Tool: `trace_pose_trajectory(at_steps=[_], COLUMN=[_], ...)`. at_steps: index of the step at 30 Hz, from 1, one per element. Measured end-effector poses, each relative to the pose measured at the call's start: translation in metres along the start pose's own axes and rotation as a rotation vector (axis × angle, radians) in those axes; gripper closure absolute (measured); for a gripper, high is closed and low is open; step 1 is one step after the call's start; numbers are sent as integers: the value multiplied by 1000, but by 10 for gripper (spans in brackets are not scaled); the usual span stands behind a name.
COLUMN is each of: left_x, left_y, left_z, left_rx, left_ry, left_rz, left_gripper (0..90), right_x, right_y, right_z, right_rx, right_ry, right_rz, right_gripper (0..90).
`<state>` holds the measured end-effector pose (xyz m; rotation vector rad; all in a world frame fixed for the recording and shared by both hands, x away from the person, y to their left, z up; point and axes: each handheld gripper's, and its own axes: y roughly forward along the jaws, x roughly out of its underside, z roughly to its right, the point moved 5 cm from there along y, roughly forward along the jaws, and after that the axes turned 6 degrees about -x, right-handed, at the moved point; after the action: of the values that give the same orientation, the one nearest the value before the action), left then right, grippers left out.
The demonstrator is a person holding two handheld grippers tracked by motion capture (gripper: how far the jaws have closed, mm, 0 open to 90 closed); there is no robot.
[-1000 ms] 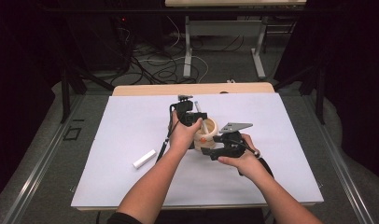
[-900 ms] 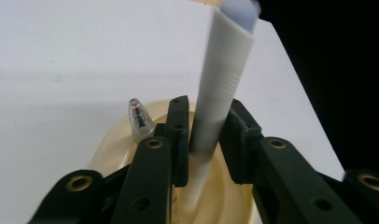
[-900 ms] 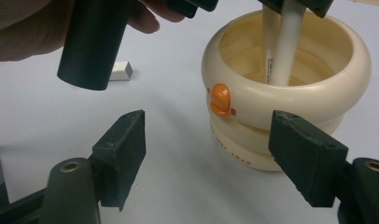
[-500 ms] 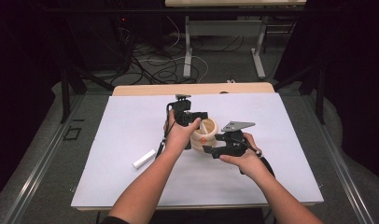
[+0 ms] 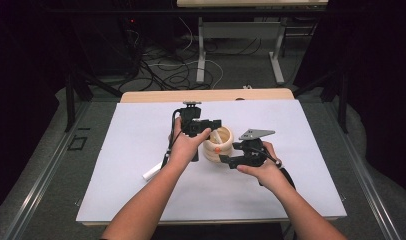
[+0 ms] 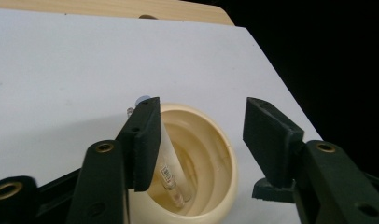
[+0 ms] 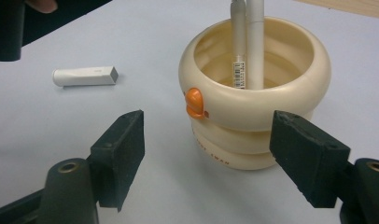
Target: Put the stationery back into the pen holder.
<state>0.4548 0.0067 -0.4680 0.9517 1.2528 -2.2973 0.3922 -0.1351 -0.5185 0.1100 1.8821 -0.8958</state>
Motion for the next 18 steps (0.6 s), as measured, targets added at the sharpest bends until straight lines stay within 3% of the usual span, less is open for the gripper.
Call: trace_pose_trajectory(at_steps=[13, 18], left_x=[2, 6], left_y=[-26, -35], left_z=[-11, -19], left_rx=[15, 3], left_ry=[131, 191], left_rz=[25, 10], left_gripper=[278, 228], right_x=[0, -1], right_y=[-3, -3], right_z=[3, 3], right_rx=[19, 21], right_ry=[-28, -23], right_rz=[-1, 1], right_gripper=[250, 250])
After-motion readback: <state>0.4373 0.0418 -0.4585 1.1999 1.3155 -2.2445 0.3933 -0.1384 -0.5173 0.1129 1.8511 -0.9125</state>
